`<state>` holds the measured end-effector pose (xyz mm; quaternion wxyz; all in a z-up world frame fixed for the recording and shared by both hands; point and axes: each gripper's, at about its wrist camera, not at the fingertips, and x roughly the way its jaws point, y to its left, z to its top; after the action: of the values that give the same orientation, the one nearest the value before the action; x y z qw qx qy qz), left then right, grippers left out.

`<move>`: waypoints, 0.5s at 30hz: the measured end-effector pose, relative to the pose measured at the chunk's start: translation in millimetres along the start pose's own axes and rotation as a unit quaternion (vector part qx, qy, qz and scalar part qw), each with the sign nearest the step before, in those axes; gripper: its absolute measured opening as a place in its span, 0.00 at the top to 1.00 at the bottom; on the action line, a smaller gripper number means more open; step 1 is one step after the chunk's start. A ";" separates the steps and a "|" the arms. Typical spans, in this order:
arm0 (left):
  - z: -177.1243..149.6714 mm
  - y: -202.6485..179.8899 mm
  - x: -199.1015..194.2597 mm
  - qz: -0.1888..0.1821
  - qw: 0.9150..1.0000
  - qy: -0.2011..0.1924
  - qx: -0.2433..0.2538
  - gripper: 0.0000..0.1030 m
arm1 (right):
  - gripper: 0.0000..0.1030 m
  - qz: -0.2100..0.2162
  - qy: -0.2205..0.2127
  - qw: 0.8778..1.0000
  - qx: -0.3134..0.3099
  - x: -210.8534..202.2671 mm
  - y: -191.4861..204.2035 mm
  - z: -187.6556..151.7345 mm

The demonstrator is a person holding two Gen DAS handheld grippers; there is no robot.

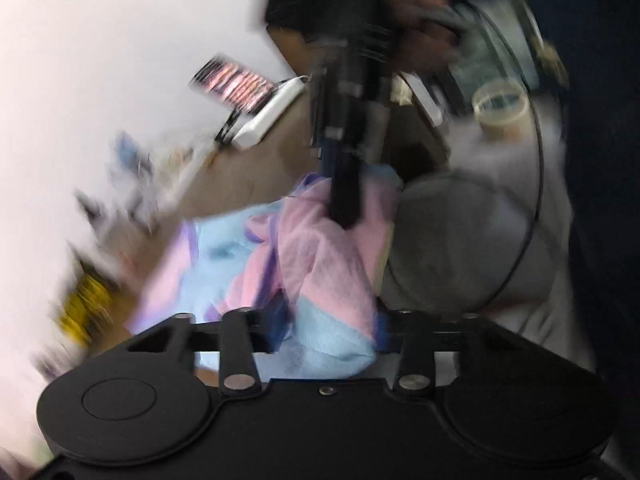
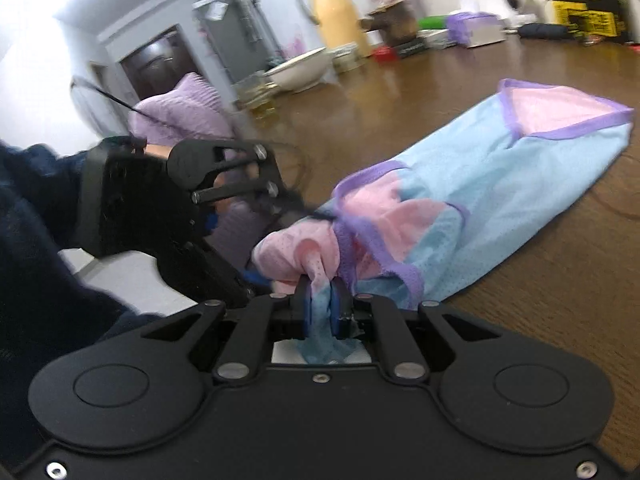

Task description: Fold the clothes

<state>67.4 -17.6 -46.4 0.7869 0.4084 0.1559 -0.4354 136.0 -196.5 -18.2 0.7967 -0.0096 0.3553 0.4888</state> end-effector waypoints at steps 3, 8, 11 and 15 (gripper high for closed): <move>2.3 16.9 -2.9 -0.035 0.999 0.000 -0.042 0.77 | 0.39 -0.114 -0.023 0.984 -0.137 -9.4 44.2 -7.5; -0.8 44.9 0.7 -0.079 0.987 0.003 -0.142 0.82 | 0.24 -0.224 -0.057 0.910 -0.343 -7.0 103.1 -50.4; 0.6 55.8 1.4 -0.088 0.982 0.002 -0.167 0.82 | 0.26 -0.251 -0.052 0.873 -0.414 8.2 119.1 -75.7; 3.3 59.9 4.1 -0.091 0.982 0.002 -0.168 0.82 | 0.41 -0.276 -0.031 0.842 -0.462 34.9 114.9 -83.4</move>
<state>118.1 -5.2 -16.4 0.8013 0.2548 0.2648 -0.4721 8.8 -139.8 -62.5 0.8123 -0.4592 0.0461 0.3565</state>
